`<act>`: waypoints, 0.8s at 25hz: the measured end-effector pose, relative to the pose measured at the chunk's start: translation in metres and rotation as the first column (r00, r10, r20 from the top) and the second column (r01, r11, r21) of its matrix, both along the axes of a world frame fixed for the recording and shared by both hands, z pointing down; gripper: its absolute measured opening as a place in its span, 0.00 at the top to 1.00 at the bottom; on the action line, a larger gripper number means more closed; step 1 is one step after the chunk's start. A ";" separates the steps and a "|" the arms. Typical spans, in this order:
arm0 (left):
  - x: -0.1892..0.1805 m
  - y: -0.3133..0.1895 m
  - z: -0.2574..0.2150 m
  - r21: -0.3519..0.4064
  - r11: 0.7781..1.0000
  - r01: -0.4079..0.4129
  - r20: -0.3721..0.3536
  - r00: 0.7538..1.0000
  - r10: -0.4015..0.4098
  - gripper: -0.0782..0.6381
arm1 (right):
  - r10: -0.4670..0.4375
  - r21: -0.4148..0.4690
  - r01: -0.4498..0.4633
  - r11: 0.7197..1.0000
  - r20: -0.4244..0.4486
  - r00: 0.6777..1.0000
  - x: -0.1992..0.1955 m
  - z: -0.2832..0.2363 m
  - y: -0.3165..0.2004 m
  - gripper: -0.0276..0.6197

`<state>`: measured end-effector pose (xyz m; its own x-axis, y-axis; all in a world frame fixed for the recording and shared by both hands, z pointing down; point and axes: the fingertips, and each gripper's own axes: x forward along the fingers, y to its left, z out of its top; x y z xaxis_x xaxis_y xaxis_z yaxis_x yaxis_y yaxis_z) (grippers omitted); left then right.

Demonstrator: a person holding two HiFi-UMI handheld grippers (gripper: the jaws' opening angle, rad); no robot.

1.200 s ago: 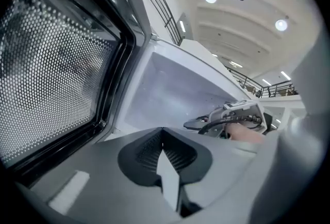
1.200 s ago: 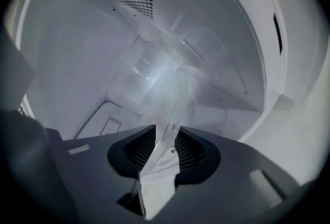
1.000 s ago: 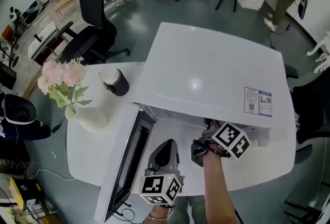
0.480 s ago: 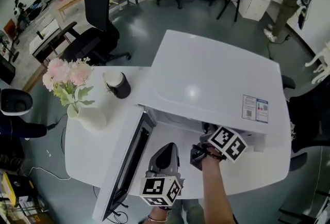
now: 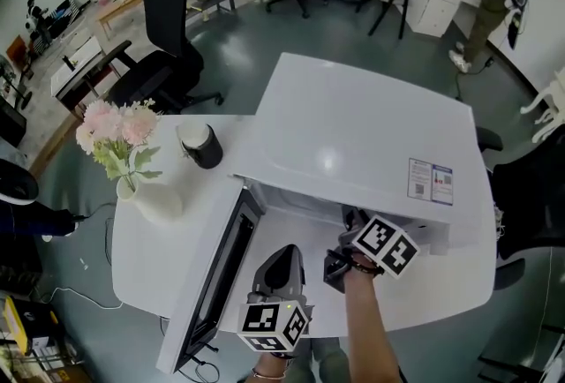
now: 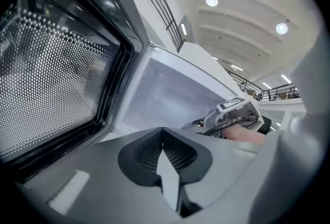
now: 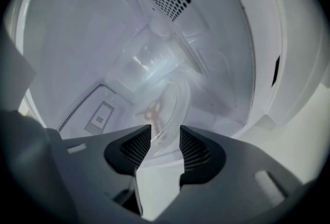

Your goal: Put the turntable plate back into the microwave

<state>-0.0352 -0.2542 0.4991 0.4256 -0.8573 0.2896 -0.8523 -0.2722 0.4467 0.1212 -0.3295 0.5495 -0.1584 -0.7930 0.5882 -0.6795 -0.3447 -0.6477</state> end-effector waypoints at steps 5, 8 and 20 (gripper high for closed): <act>-0.002 0.006 -0.005 0.003 1.000 0.016 0.003 1.000 -0.016 0.89 | -0.034 0.009 0.035 0.999 -0.045 0.998 -0.002 -0.008 0.005 0.72; -0.004 0.010 -0.007 0.003 1.000 0.026 0.005 1.000 -0.026 0.89 | -0.056 0.017 0.057 0.998 -0.065 0.996 -0.005 -0.014 0.008 0.72; -0.009 0.027 -0.036 0.022 0.998 0.058 0.039 0.998 -0.059 0.89 | -0.190 0.033 0.196 0.980 -0.136 0.972 -0.022 -0.046 0.044 0.72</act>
<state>-0.0437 -0.2273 0.4635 0.3633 -0.8863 0.2873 -0.8838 -0.2303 0.4073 0.0991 -0.2851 0.5034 -0.2350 -0.7815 0.5779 -0.8107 -0.1704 -0.5601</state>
